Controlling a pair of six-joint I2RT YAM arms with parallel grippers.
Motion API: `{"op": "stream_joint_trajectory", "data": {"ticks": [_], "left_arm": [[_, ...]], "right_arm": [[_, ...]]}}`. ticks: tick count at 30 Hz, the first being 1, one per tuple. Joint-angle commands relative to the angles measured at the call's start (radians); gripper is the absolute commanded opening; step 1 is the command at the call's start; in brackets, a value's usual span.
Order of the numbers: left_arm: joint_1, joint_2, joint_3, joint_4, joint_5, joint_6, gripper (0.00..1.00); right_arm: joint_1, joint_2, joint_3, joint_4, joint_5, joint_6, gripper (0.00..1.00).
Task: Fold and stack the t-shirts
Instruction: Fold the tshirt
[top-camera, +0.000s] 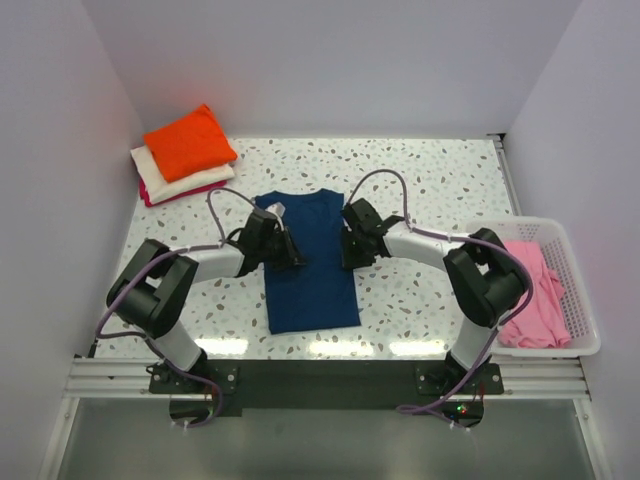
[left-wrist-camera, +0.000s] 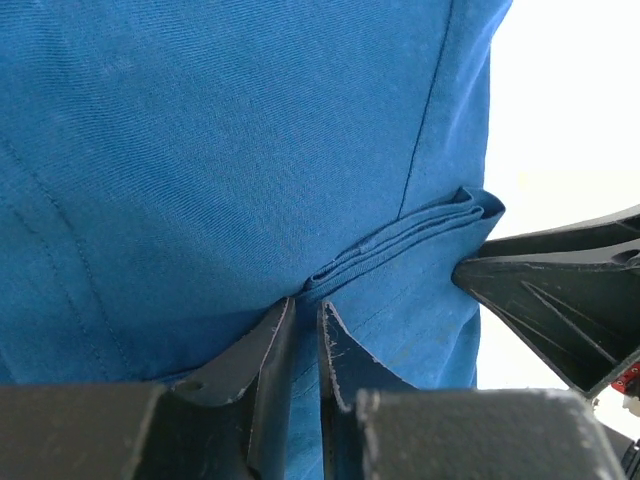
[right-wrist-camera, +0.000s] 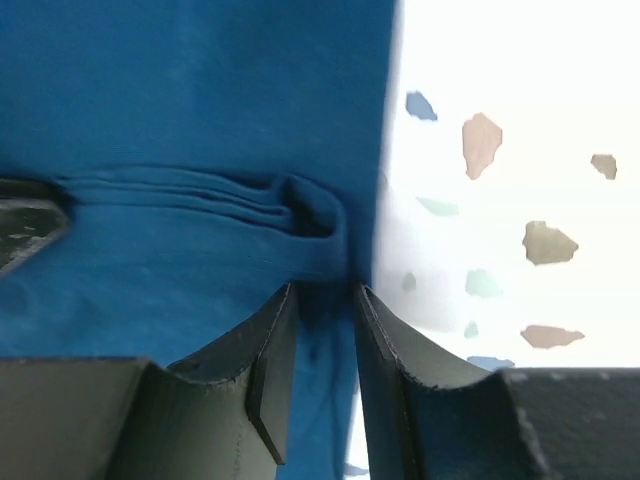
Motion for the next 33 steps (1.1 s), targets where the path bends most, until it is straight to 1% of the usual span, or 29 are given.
{"op": "stream_joint_trajectory", "data": {"ticks": [1,5,6,9,12,13,14,16,18,20,21,22,23,24,25,27,28,31,33], "left_arm": [[0.001,-0.025,-0.004,-0.078,-0.051,0.027,0.21],[0.015,0.001,0.083,-0.136,-0.068,0.079,0.25],[0.018,0.001,0.102,-0.172,-0.072,0.099,0.26],[0.049,0.011,0.168,-0.209,-0.062,0.133,0.31],[0.087,-0.002,0.229,-0.239,-0.027,0.167,0.38],[0.096,-0.028,0.25,-0.248,-0.028,0.175,0.41],[0.099,-0.041,0.26,-0.263,-0.037,0.179,0.47],[0.108,-0.096,0.261,-0.314,-0.066,0.187,0.49],[0.113,-0.149,0.231,-0.357,-0.069,0.179,0.5],[0.116,-0.264,0.13,-0.366,-0.08,0.144,0.51],[0.116,-0.308,0.044,-0.368,-0.073,0.108,0.51],[0.116,-0.395,0.001,-0.371,-0.068,0.092,0.51],[0.116,-0.435,-0.037,-0.377,-0.062,0.072,0.51],[0.116,-0.475,-0.074,-0.401,-0.054,0.052,0.51],[0.113,-0.55,-0.141,-0.415,-0.04,0.022,0.51],[0.11,-0.624,-0.226,-0.473,-0.04,-0.023,0.51],[0.107,-0.688,-0.249,-0.49,-0.039,-0.034,0.51],[0.104,-0.791,-0.308,-0.582,-0.03,-0.072,0.51],[0.102,-0.828,-0.334,-0.64,-0.017,-0.098,0.51]], "right_arm": [[0.0,-0.023,0.019,-0.043,0.029,0.007,0.34],[-0.023,0.019,0.099,-0.063,0.032,-0.025,0.34],[-0.03,0.028,0.117,-0.071,0.029,-0.032,0.34],[-0.063,0.06,0.18,-0.112,0.037,-0.042,0.34],[-0.073,0.054,0.214,-0.128,0.031,-0.04,0.34],[-0.075,0.048,0.215,-0.134,0.026,-0.042,0.34],[-0.074,0.027,0.214,-0.139,0.02,-0.042,0.35],[-0.073,0.004,0.196,-0.152,0.016,-0.048,0.36],[-0.073,-0.055,0.153,-0.156,-0.006,-0.051,0.39],[-0.073,-0.11,0.056,-0.145,-0.014,-0.045,0.4],[-0.073,-0.16,0.021,-0.139,-0.062,-0.037,0.41],[-0.075,-0.183,-0.049,-0.137,-0.079,-0.033,0.42],[-0.074,-0.206,-0.085,-0.131,-0.092,-0.026,0.42],[-0.073,-0.26,-0.123,-0.125,-0.139,-0.01,0.42],[-0.073,-0.282,-0.189,-0.104,-0.159,0.001,0.45],[-0.072,-0.317,-0.243,-0.087,-0.236,0.024,0.45],[-0.072,-0.343,-0.281,-0.085,-0.257,0.032,0.45],[-0.07,-0.384,-0.338,-0.079,-0.319,0.05,0.45],[-0.07,-0.403,-0.357,-0.082,-0.339,0.058,0.46]]}}
